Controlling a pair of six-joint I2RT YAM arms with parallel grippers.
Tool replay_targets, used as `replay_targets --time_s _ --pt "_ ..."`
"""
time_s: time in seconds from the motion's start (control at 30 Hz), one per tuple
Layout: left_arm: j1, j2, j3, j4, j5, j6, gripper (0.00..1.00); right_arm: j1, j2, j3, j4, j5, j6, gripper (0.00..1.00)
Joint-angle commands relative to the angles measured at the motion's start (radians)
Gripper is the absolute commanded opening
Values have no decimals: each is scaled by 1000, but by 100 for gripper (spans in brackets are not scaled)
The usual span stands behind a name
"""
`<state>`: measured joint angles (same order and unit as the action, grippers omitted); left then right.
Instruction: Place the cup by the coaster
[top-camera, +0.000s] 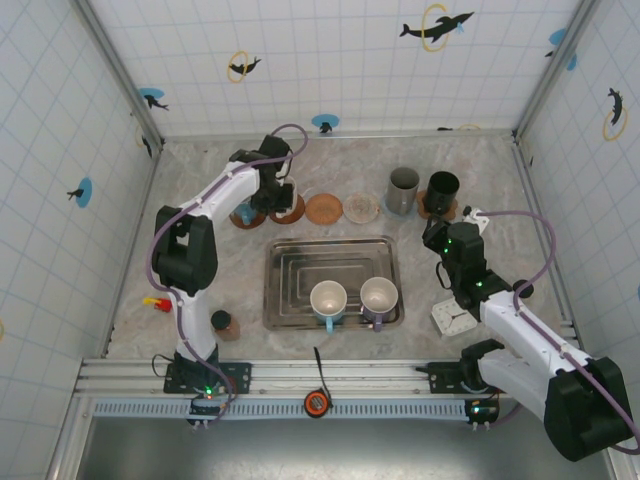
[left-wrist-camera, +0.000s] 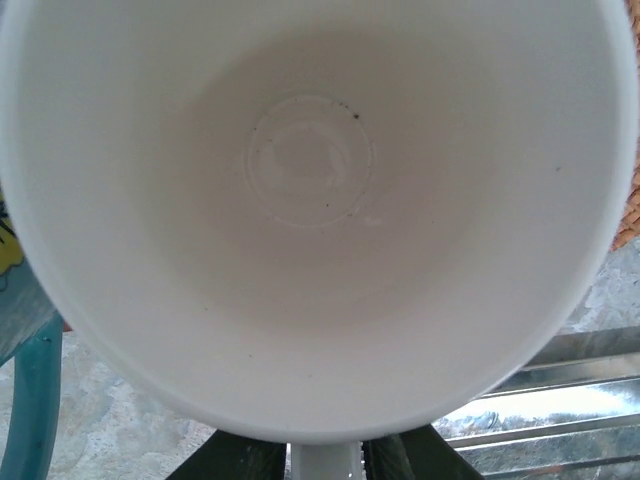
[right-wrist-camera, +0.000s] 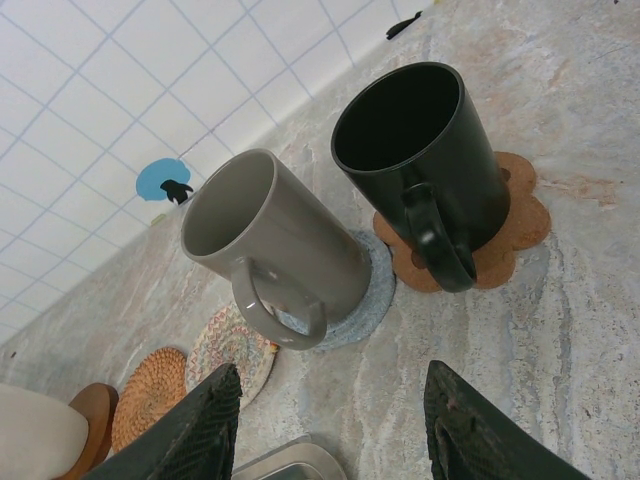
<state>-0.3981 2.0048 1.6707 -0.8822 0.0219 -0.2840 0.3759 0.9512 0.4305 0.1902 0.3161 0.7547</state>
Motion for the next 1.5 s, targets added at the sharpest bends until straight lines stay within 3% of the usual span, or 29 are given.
replay_targets --time_s 0.0,0.33,0.7,0.87,1.27,1.37,1.47 --pt "9 -3 31 -9 -14 16 24 -9 -2 -8 35 4 1 51" --pt "9 -35 23 -12 -18 13 36 -11 3 -8 35 3 3 52" --pt "-5 -183 -20 -5 -6 8 37 -11 39 3 43 -19 9 53" --pt "-38 -273 -38 12 -51 -13 36 -10 62 16 48 -41 9 52" --pt "-192 -600 -377 445 -292 -145 37 7 46 79 -38 -60 -2 52" --pt "-217 -706 -516 620 -314 -139 38 24 38 118 -97 -42 -15 52" --pt "-240 -783 -598 692 -344 -110 38 46 24 152 -150 -21 -30 51"
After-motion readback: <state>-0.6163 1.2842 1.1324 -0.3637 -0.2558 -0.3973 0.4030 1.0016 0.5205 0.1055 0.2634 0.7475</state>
